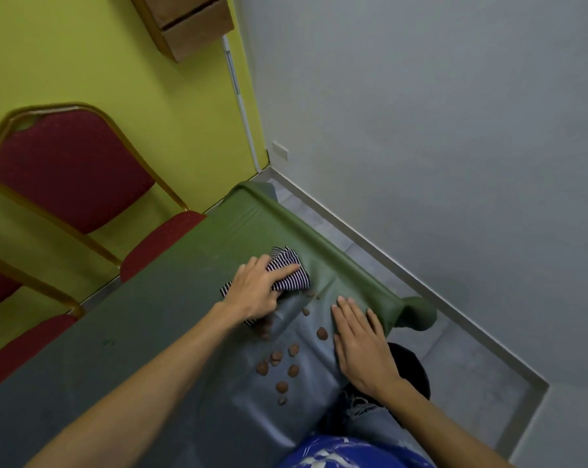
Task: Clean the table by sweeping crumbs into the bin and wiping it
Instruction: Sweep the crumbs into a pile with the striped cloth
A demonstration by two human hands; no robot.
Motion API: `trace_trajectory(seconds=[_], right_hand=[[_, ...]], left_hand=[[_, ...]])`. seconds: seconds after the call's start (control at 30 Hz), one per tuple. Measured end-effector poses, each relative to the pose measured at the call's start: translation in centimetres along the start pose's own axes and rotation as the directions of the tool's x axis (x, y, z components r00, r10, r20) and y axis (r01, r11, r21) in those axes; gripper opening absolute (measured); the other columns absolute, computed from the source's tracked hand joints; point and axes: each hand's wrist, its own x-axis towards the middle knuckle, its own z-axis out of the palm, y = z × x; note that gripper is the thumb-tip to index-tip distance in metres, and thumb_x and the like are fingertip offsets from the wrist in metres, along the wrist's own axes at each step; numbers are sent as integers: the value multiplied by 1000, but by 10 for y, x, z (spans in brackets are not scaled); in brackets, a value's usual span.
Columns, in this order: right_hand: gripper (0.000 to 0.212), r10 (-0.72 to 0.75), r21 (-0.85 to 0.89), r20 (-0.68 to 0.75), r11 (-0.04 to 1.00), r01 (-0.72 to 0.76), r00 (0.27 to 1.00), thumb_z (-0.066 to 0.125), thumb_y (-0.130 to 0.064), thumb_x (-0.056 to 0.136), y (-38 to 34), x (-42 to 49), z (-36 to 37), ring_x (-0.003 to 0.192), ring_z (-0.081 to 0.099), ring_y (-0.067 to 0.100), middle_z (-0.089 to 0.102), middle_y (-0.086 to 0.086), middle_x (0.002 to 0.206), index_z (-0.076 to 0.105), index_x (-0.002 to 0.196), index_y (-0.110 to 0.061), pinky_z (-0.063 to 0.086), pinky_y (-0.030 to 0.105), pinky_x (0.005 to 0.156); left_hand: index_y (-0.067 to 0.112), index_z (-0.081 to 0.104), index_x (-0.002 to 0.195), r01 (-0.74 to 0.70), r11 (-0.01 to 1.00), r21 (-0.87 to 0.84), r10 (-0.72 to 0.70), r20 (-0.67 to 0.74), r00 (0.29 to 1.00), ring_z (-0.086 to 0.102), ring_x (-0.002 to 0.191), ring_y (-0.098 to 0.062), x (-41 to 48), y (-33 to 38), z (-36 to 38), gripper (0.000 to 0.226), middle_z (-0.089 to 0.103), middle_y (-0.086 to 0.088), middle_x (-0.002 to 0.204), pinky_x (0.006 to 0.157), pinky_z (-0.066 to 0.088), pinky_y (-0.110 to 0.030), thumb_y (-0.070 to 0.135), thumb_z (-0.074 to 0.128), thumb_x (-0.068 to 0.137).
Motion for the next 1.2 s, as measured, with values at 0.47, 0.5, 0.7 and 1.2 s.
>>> trace_trajectory(seconds=[0.47, 0.5, 0.7, 1.2], right_hand=[[56, 46, -14, 60, 999, -45, 997, 32, -36, 98, -4, -19, -8, 145, 31, 25, 37, 8, 156, 41, 148, -10, 31, 56, 113], [56, 49, -13, 54, 999, -48, 997, 33, -35, 99, -4, -22, -9, 145, 32, 24, 38, 8, 155, 41, 148, -10, 32, 56, 113], [57, 77, -3, 37, 997, -77, 996, 32, -36, 99, -5, -37, -5, 146, 30, 24, 35, 8, 157, 39, 149, -10, 31, 55, 114], [83, 108, 0, 163, 994, -110, 981, 21, -65, 96, 6, -19, -10, 150, -15, 20, -11, 1, 163, -3, 156, -14, -3, 47, 120]], left_hand=[[50, 32, 146, 17, 999, -28, -18, -50, 999, 45, 115, -28, 43, 45, -12, 69, 46, -7, 128, 98, 39, -41, 28, 63, 89], [51, 32, 146, -14, 1000, -5, 14, -49, 999, 44, 115, -27, 38, 47, -9, 69, 46, -7, 129, 97, 38, -40, 27, 63, 89], [56, 29, 145, -262, 961, 93, 254, 91, 963, 45, 108, -25, 6, 51, -5, 72, 47, -3, 128, 90, 39, -39, 24, 58, 87], [56, 33, 142, -184, 982, 43, 179, 105, 978, 44, 112, -26, -5, 52, -9, 74, 47, -2, 128, 93, 37, -41, 16, 56, 84]])
